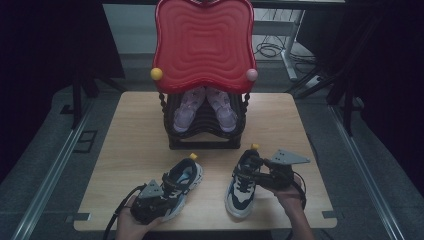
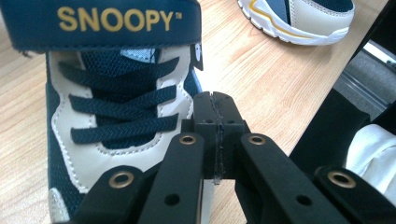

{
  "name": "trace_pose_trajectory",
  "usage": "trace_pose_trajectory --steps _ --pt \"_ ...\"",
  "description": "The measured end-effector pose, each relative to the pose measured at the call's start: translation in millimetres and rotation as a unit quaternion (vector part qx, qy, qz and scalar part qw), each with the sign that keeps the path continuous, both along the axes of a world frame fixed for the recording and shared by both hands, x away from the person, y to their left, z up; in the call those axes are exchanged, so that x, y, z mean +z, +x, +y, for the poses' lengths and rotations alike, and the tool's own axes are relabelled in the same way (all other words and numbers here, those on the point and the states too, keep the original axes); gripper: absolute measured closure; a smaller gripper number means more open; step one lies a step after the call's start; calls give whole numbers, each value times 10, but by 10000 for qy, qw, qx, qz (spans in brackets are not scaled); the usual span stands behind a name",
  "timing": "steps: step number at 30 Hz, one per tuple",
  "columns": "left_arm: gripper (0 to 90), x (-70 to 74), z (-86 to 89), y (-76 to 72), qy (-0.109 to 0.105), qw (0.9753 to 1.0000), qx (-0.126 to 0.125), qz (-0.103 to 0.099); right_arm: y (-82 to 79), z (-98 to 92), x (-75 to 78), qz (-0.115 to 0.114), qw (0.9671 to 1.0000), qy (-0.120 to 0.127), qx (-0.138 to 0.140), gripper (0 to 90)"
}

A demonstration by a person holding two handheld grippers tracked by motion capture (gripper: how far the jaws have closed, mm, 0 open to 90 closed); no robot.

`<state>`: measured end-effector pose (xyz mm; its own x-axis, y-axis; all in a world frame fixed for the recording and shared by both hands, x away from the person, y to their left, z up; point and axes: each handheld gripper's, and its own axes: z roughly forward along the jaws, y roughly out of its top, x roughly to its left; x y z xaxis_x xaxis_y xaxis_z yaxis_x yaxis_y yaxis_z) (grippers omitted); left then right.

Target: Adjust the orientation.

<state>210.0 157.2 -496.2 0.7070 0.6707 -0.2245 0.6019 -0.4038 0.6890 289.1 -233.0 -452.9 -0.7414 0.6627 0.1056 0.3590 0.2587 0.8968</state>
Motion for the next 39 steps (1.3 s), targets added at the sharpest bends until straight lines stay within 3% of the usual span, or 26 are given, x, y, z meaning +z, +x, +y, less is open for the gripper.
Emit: trace_pose_trajectory --steps 11,18,25,39 --pt "900 -7 56 14 -30 10000 32 69 -1 -14 -3 13 10000 6 -55 485" --pt "900 -2 145 39 -8 9998 190 92 1 -30 -4 43 9999 14 -116 485" --pt "900 -3 126 17 45 9998 143 92 -2 -31 -2 42 9999 24 -137 485" --pt "900 -19 324 111 3 9992 342 195 -3 -34 -8 45 9999 8 -149 485"
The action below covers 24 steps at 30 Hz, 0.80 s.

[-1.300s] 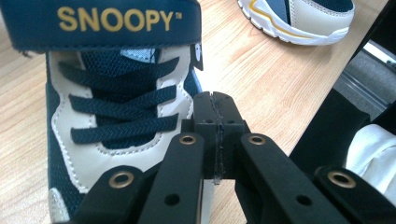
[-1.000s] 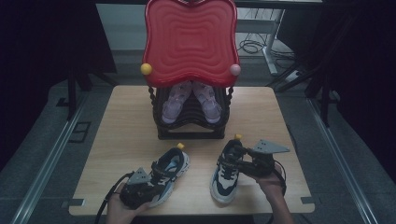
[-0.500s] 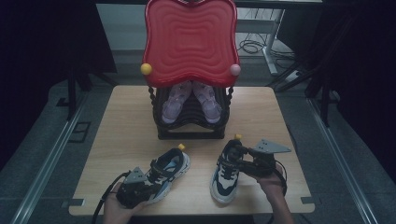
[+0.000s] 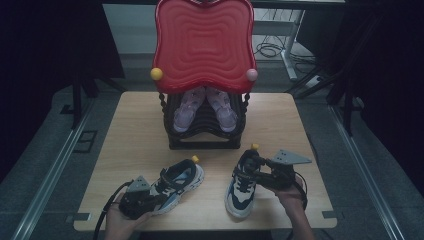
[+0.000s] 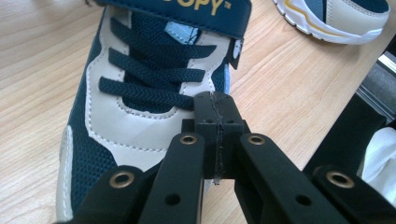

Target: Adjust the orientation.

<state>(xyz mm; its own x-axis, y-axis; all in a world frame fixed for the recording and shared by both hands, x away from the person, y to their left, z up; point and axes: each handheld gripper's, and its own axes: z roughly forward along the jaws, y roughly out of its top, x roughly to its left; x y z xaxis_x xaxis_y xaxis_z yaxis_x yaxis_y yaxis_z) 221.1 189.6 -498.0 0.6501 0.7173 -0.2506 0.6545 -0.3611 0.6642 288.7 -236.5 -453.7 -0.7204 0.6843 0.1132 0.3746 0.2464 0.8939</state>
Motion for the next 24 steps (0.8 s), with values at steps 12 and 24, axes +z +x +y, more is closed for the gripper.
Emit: trace_pose_trajectory --steps 12,24 --pt "900 9 153 114 18 9999 140 94 0 1 -4 2 10000 3 2 485" --pt "900 9 293 250 5 9994 324 144 -1 5 -6 12 10000 -5 -20 508"
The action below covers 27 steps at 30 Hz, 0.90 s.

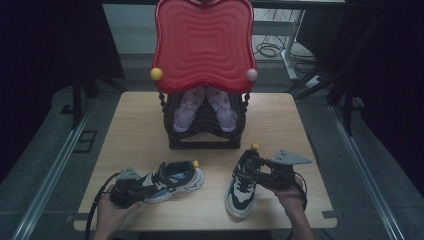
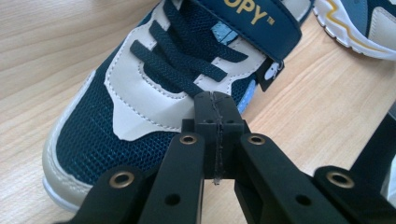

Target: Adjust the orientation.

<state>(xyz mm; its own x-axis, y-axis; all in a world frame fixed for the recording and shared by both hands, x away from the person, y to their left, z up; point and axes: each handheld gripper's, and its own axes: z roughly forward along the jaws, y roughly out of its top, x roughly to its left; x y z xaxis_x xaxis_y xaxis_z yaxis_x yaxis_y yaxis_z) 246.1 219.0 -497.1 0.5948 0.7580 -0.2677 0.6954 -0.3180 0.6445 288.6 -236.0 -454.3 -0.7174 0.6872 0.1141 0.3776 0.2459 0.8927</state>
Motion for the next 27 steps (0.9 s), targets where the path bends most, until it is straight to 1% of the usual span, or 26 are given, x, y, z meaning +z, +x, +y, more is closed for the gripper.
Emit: trace_pose_trajectory --steps 5,6,8,14,18,19,22,27 --pt "900 5 50 61 11 10000 72 11 4 4 -4 22 10000 -7 2 510" --pt "900 12 62 72 65 9999 118 -4 6 2 -4 10 10000 -9 -2 510" --pt "900 16 85 101 101 9998 184 -17 8 -6 -1 17 10000 0 -27 510" --pt "900 23 119 197 141 9996 228 12 16 -14 -1 43 10000 10 -82 511" --pt "900 30 143 259 151 9995 268 39 18 -3 -1 21 10000 5 -65 512" --pt "900 33 147 270 185 9995 264 17 16 2 0 30 10000 8 -61 512" --pt "900 33 156 308 179 9993 314 27 21 10 3 24 10000 5 -52 511" --pt "900 39 159 380 249 9990 383 -1 21 22 12 0 10000 12 -35 511"
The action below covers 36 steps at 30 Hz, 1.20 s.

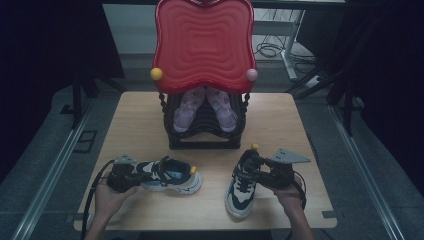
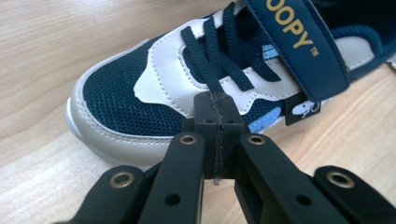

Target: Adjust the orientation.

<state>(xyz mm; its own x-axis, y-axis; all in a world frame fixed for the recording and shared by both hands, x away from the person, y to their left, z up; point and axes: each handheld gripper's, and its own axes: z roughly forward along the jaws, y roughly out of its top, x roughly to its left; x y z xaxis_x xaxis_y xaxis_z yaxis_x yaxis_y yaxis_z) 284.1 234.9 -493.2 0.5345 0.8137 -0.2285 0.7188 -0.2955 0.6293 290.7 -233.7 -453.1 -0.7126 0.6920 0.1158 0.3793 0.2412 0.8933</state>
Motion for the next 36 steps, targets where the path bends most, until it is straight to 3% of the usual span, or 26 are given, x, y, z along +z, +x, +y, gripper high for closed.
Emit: trace_pose_trajectory --steps 23,31,36 --pt "900 0 9 367 -35 9997 249 11 -6 85 14 -12 9999 -54 135 522" --pt "900 -26 26 444 -228 9992 333 21 -6 119 22 3 9999 -21 154 530" --pt "870 34 46 400 -361 9984 420 -125 -5 190 59 -42 9996 -22 269 547"
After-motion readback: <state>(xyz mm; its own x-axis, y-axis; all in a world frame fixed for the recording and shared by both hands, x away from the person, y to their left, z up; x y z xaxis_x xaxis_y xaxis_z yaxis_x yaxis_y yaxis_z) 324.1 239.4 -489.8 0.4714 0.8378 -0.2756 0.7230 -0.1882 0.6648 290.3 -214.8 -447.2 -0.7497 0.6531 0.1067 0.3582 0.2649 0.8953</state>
